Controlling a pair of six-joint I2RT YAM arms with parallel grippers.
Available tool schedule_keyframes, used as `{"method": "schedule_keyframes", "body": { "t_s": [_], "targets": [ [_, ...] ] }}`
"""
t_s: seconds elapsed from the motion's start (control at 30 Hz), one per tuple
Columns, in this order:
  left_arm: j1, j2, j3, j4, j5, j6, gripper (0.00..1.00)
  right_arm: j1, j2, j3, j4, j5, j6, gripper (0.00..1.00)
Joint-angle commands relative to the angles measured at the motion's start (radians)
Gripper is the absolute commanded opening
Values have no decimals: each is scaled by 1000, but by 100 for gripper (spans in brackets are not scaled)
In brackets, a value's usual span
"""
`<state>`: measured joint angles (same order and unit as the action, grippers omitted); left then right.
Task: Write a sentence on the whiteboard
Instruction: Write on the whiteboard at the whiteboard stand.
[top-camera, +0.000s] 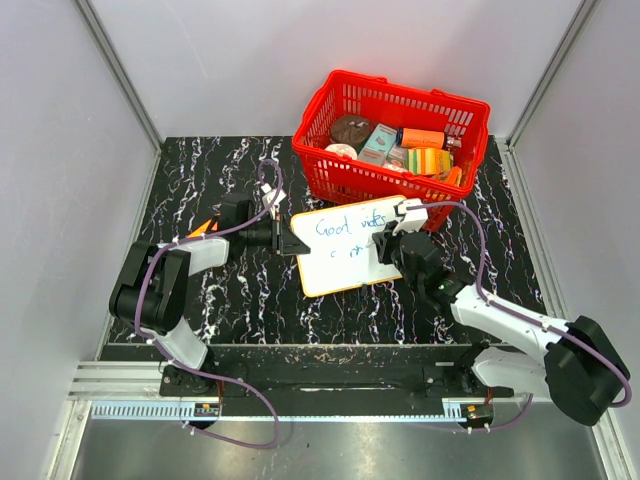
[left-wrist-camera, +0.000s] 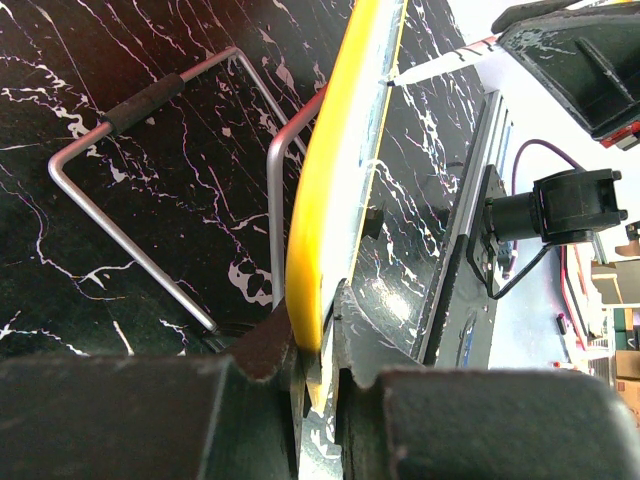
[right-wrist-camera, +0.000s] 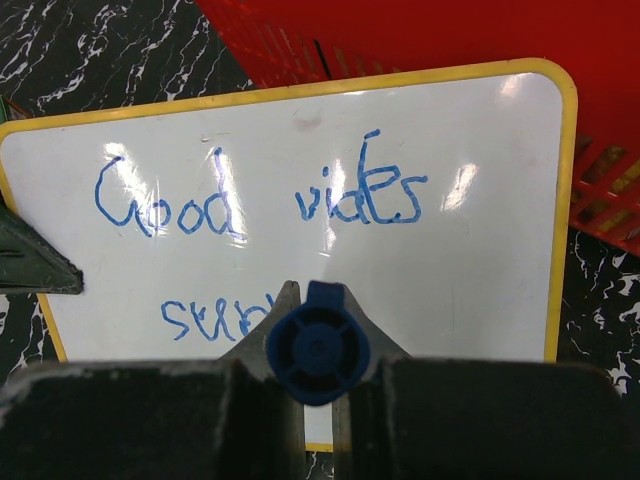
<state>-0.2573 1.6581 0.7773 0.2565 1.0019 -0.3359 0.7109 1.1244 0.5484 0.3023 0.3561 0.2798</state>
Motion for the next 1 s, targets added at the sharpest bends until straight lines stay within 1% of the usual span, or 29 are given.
{"method": "schedule_keyframes", "body": {
  "t_s": [0.0,0.4,0.97],
  "targets": [
    [-22,42,-9,-49,-157,121,0,5,15,15,52,32,-14,0],
    [-22,42,-9,-49,-155,121,0,5,29,25,31,-12,-8,0],
    [-22,43,-9,-49,-157,121,0,5,-18,-15,-32,-46,10,0]
  ]
}}
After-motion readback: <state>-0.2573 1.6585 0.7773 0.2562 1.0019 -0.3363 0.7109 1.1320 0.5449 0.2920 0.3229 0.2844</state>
